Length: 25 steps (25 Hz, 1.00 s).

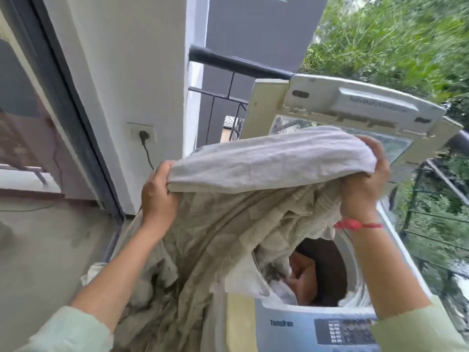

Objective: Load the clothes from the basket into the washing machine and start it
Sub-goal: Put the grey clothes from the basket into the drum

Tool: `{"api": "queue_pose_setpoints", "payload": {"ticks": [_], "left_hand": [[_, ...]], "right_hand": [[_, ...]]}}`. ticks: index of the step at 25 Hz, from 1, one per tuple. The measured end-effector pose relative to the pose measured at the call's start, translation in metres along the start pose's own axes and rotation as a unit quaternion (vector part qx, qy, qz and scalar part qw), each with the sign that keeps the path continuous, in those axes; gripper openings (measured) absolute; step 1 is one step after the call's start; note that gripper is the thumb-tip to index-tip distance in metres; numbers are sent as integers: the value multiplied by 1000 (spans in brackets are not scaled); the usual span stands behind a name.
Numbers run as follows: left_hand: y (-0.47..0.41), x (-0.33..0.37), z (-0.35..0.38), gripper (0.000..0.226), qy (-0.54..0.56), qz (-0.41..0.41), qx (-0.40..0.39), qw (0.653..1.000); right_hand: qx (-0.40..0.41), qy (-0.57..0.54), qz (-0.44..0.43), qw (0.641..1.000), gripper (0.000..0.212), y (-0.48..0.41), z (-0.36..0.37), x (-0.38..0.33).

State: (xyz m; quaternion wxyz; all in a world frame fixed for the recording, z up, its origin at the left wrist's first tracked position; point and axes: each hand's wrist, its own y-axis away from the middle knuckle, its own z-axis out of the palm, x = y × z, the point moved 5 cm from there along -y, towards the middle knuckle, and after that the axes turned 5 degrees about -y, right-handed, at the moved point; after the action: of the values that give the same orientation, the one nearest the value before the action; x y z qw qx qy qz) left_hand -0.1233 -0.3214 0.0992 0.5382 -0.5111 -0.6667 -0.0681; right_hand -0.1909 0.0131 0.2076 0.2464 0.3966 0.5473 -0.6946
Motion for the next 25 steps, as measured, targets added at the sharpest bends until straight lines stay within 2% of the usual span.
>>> {"api": "queue_pose_setpoints", "payload": {"ticks": [2,4,5,6,7,8,9,10,11,12,13,14,15,16,17,18,19,20,21,22,23,25], "left_hand": [[-3,43,19,27,3,70,-15,997],[7,65,59,39,-22,99,-95,990],[17,66,86,45,-52,93,-184,977],[30,59,114,50,-120,92,-300,942],[47,47,136,54,-198,99,-411,885],[62,32,148,61,-236,97,-487,835],[72,16,150,71,-228,89,-524,816],[76,3,142,78,-176,70,-520,833],[73,-9,127,79,-95,26,-476,874],[71,-28,108,74,-20,-32,-406,913],[71,-55,88,66,9,-86,-337,937],[77,-87,69,60,-26,-131,-293,947],[87,-119,50,62,-107,-173,-284,937],[103,-150,36,73,-201,-215,-315,902],[123,-174,24,90,-274,-247,-373,851],[142,-191,18,108,-317,-261,-430,804],[158,-199,18,123,-333,-255,-472,776],[170,-201,20,133,-334,-241,-496,764],[176,-199,25,139,-329,-228,-506,764],[179,-195,30,142,-321,-221,-505,770],[179,-190,36,145,-310,-222,-496,780],[178,-181,49,148,-283,-241,-472,799]], "right_hand": [[82,-72,-74,991,13,-19,-35,-28],[140,-52,-104,983,11,-16,-66,-24],[149,41,-81,985,17,-9,-84,-5],[120,172,-23,977,28,-2,-106,29],[16,310,68,948,40,8,-124,69],[-142,436,199,866,50,26,-138,115],[-298,538,305,727,61,53,-150,150],[-398,594,353,603,71,74,-157,169],[-441,602,358,561,76,86,-148,172],[-438,587,327,598,74,88,-124,165],[-406,552,271,676,70,84,-92,153],[-385,497,213,748,69,82,-55,136],[-398,433,176,790,75,87,-14,119],[-457,383,150,788,88,99,28,106],[-544,380,115,739,104,123,72,98],[-621,425,68,655,118,153,104,98],[-666,487,3,565,125,183,127,104],[-680,543,-57,490,123,207,142,115],[-672,589,-102,436,109,222,151,125],[-655,619,-129,414,86,229,159,130],[-634,631,-145,423,64,230,164,132],[-609,620,-195,455,41,228,167,129]]}}
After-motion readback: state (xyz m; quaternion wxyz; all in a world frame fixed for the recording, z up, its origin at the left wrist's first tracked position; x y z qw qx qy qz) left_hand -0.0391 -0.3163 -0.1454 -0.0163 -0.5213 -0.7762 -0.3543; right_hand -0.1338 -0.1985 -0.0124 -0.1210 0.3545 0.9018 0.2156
